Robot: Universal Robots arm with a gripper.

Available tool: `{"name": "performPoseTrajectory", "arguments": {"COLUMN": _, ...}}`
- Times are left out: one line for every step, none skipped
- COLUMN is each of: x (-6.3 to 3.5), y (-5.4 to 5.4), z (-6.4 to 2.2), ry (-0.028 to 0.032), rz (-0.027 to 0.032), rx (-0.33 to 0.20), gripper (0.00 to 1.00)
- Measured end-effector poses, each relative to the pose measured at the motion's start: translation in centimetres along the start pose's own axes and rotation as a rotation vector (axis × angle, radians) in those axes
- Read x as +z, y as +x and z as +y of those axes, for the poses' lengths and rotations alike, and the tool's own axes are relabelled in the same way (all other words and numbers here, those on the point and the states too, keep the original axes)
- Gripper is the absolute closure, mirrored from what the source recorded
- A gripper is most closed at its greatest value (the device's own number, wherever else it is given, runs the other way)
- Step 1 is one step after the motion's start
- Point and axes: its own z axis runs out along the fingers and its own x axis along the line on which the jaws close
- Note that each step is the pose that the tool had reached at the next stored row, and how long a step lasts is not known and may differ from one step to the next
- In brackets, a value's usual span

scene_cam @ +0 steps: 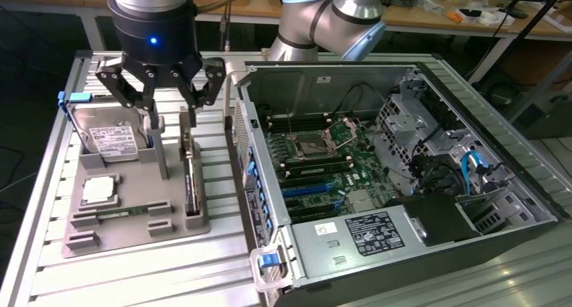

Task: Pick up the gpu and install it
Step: 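Pick up the gpu and move the gpu toward the slot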

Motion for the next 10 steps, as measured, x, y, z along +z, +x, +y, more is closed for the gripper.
{"name": "performPoseTrajectory", "arguments": {"x": 0.16, "y": -0.2, "z": -0.08, "ry": 0.0001, "rz": 0.0001, "rx": 0.0, "gripper": 0.46}}
{"name": "performPoseTrajectory", "arguments": {"x": 0.42, "y": -0.4, "z": -0.18, "ry": 0.0001, "rz": 0.0001, "rx": 0.0, "gripper": 0.46}}
{"name": "performPoseTrajectory", "arguments": {"x": 0.71, "y": -0.5, "z": -0.27, "ry": 0.0, "rz": 0.0, "rx": 0.001, "gripper": 0.46}}
{"name": "performPoseTrajectory", "arguments": {"x": 1.06, "y": -0.7, "z": -0.35, "ry": -0.0006, "rz": -0.0001, "rx": 0.001, "gripper": 0.46}}
{"name": "performPoseTrajectory", "arguments": {"x": 1.29, "y": -0.8, "z": -0.36, "ry": -0.0007, "rz": -0.0001, "rx": 0.001, "gripper": 0.46}}
{"name": "performPoseTrajectory", "arguments": {"x": 1.49, "y": -0.9, "z": -0.37, "ry": -0.0008, "rz": 0.0, "rx": 0.001, "gripper": 0.46}}
{"name": "performPoseTrajectory", "arguments": {"x": 1.75, "y": -1.1, "z": -0.37, "ry": -0.0008, "rz": 0.0, "rx": 0.001, "gripper": 0.46}}
{"name": "performPoseTrajectory", "arguments": {"x": 1.94, "y": -1.2, "z": -0.38, "ry": -0.0007, "rz": 0.0005, "rx": -0.002, "gripper": 0.46}}
{"name": "performPoseTrajectory", "arguments": {"x": 2.18, "y": -1.3, "z": -0.38, "ry": -0.0011, "rz": 0.0016, "rx": -0.012, "gripper": 0.46}}
{"name": "performPoseTrajectory", "arguments": {"x": 2.31, "y": -1.4, "z": -0.38, "ry": -0.0013, "rz": 0.0028, "rx": -0.023, "gripper": 0.46}}
